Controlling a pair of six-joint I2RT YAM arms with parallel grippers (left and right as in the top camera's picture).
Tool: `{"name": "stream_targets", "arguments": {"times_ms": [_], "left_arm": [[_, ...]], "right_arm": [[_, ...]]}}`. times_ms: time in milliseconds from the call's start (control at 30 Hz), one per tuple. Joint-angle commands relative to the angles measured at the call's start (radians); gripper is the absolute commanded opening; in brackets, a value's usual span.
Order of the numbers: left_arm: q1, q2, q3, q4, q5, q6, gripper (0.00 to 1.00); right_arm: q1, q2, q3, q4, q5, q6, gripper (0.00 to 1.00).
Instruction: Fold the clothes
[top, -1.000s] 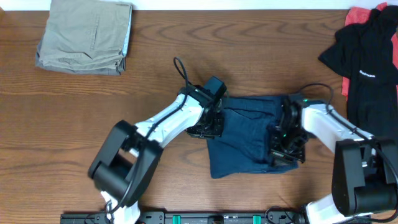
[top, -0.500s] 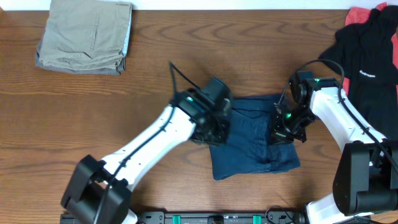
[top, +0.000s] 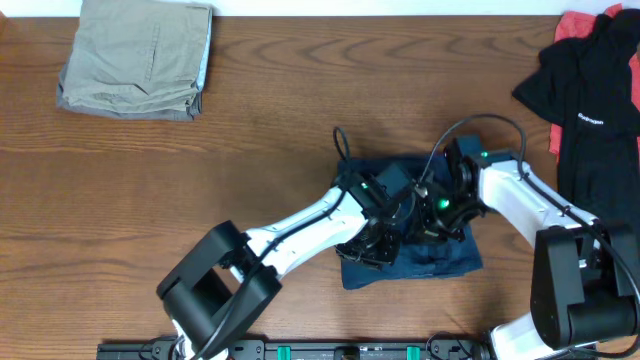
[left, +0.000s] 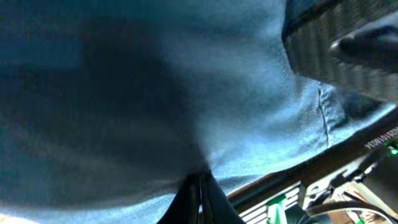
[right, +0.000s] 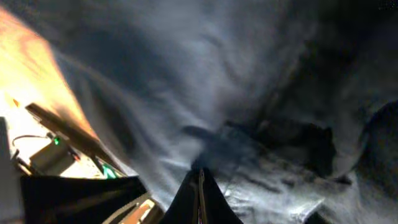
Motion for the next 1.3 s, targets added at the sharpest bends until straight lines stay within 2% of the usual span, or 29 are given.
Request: {"name": "stream_targets", "arguments": {"times_ms": [0, 133, 367, 600, 700, 833, 967, 1067, 1267], "left_arm": [[0.002, 0.011, -0.013, 0.016, 0.011, -0.022, 0.06], [0.002, 0.011, -0.054, 0.061, -0.016, -0.057, 0.06], [0.007, 0.011, -0.228, 0.210, -0.050, -0.108, 0.06], [0.009, -0.008, -0.277, 0.104, -0.174, -0.075, 0.06], [0.009, -0.078, -0.245, 0.062, -0.186, -0.030, 0.06], [0.009, -0.222, -0.184, 0.013, -0.291, -0.027, 0.06], [0.018, -0.382, -0.143, 0.030, -0.389, -0.027, 0.06], [0.043, -0.470, -0.143, 0.078, -0.408, -0.027, 0.06], [0.099, -0.445, -0.143, 0.158, -0.393, 0.029, 0.06]], "right_arm": [[0.002, -0.008, -0.049, 0.043, -0.017, 0.071, 0.01], [0.002, -0.008, -0.080, 0.067, 0.064, 0.134, 0.01], [-0.018, -0.008, -0.094, 0.072, 0.188, 0.195, 0.01], [-0.098, -0.009, -0.061, -0.006, 0.343, 0.261, 0.01], [-0.127, -0.009, 0.021, -0.099, 0.396, 0.260, 0.01], [-0.142, -0.009, 0.175, -0.230, 0.464, 0.256, 0.01], [-0.139, -0.009, 0.302, -0.273, 0.448, 0.227, 0.01], [-0.139, -0.009, 0.333, -0.257, 0.380, 0.185, 0.01], [-0.122, -0.008, 0.298, -0.177, 0.200, 0.113, 0.01]]}}
